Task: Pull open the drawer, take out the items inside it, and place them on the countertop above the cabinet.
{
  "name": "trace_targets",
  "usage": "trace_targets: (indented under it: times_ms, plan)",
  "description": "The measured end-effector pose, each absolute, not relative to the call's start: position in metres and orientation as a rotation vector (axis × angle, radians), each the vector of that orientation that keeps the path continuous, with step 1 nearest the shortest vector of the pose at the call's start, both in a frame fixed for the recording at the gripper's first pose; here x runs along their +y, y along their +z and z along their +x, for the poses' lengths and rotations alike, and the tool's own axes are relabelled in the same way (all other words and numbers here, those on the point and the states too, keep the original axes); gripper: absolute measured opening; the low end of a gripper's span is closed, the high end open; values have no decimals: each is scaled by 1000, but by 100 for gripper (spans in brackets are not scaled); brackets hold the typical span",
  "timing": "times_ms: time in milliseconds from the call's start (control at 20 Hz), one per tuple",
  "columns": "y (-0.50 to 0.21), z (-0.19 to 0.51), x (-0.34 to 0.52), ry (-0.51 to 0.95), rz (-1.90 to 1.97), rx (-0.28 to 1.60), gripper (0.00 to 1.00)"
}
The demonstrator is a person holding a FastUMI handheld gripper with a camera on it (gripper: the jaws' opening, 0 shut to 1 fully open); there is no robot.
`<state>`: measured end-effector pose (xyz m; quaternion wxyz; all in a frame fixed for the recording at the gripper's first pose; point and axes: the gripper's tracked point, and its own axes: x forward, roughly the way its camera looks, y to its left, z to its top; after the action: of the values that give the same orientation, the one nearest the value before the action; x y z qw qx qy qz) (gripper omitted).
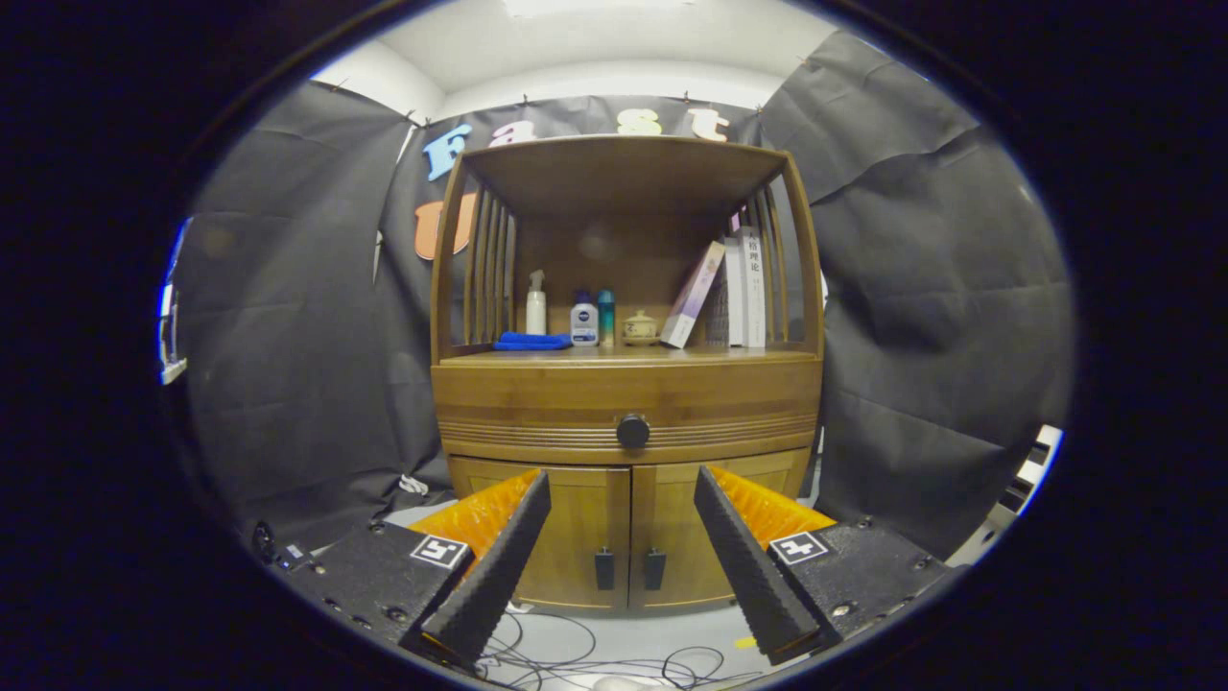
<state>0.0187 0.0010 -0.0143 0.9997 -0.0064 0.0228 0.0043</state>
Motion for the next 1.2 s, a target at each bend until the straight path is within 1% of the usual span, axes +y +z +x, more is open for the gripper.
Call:
trace_targets:
  times_ms: [250, 400, 600, 750, 950, 1200]
  plan:
    - [-10, 55, 0, 11, -49, 38, 99]
    - [-14, 93, -2, 13, -40, 70, 99]
    - [-9, 151, -18, -22, -36, 89, 99]
    - [-18, 188, -25, -31, -22, 126, 99]
    - [-35, 217, -23, -25, -42, 167, 99]
    - [-39, 243, -21, -32, -44, 176, 99]
